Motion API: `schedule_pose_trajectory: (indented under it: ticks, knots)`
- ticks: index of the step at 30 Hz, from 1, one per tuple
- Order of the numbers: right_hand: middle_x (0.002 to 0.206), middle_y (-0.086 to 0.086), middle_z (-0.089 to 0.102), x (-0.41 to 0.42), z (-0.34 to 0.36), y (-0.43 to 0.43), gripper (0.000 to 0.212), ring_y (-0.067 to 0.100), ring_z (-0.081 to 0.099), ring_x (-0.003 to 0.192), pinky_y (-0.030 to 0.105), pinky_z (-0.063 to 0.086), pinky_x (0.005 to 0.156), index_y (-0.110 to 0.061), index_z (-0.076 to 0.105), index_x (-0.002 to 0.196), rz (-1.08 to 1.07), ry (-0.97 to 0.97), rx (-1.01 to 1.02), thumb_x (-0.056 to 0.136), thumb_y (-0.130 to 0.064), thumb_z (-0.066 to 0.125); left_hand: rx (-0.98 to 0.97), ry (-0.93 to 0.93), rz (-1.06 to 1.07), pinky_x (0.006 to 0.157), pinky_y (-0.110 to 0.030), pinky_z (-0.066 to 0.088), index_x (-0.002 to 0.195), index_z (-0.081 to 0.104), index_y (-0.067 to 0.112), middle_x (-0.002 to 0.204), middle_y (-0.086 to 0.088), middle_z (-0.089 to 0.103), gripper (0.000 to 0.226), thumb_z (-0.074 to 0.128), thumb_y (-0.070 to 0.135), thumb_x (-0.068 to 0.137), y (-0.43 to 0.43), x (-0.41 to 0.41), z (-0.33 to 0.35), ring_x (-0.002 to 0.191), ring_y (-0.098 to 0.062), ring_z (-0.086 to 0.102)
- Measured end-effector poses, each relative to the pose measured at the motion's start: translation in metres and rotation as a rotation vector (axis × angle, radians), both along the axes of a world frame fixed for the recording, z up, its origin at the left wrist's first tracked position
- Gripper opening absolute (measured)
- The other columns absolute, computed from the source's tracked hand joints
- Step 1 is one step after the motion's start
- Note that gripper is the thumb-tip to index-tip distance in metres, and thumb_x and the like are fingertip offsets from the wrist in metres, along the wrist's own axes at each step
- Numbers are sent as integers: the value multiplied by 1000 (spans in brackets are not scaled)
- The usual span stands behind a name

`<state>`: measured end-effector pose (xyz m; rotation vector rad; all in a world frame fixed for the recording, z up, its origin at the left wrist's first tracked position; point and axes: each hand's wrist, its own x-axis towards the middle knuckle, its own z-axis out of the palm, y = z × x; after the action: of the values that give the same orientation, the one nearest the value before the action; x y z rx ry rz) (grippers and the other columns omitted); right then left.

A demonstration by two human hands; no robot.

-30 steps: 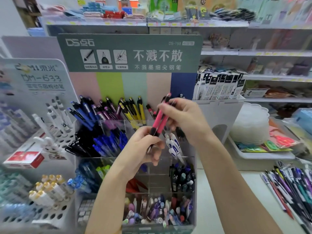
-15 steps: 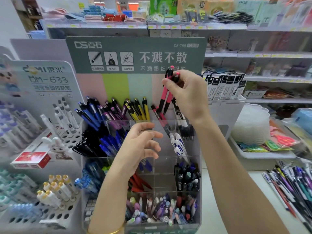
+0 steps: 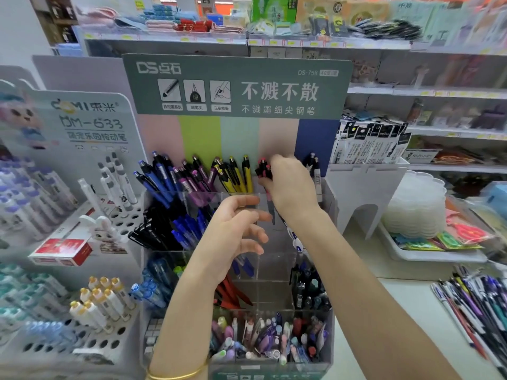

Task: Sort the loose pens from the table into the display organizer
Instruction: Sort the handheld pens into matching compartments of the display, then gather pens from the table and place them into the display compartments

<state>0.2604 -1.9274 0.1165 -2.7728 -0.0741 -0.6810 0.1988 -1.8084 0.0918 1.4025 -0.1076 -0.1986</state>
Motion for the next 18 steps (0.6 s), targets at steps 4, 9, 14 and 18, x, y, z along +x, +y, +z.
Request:
schedule_pose_trajectory:
  ticks: [4,9,14,18]
  knots:
    - [82,8,52,5,3,-1,26,32,59,85,30,33,61,-11,43,74,-41,107,2,88,-3,63,-10,5,0,45,-25,49,113,51,16,102,-13,65,21,46,2,98,2,-1,0,55,-14,58]
    - [96,14,65,8,6,3,17,34,62,90,31,36,63,-11,48,79,-65,152,-23,91,-5,59,-13,8,-9,45,-25,49,115,50,14,100,-12,65,21,45,2,98,5,-1,-1,55,-14,58]
    - [85,13,55,9,12,3,26,32,56,85,32,35,66,-7,47,79,-37,165,258,94,-24,59,-17,9,-24,46,-24,49,121,49,11,98,-11,66,25,47,3,98,4,-2,-2,56,-14,58]
    - [78,7,49,7,11,7,36,27,49,79,32,36,66,-8,42,71,-30,237,254,92,-28,62,-10,13,-39,45,-24,48,122,49,11,97,-10,66,25,47,3,98,3,-3,-1,55,-14,58]
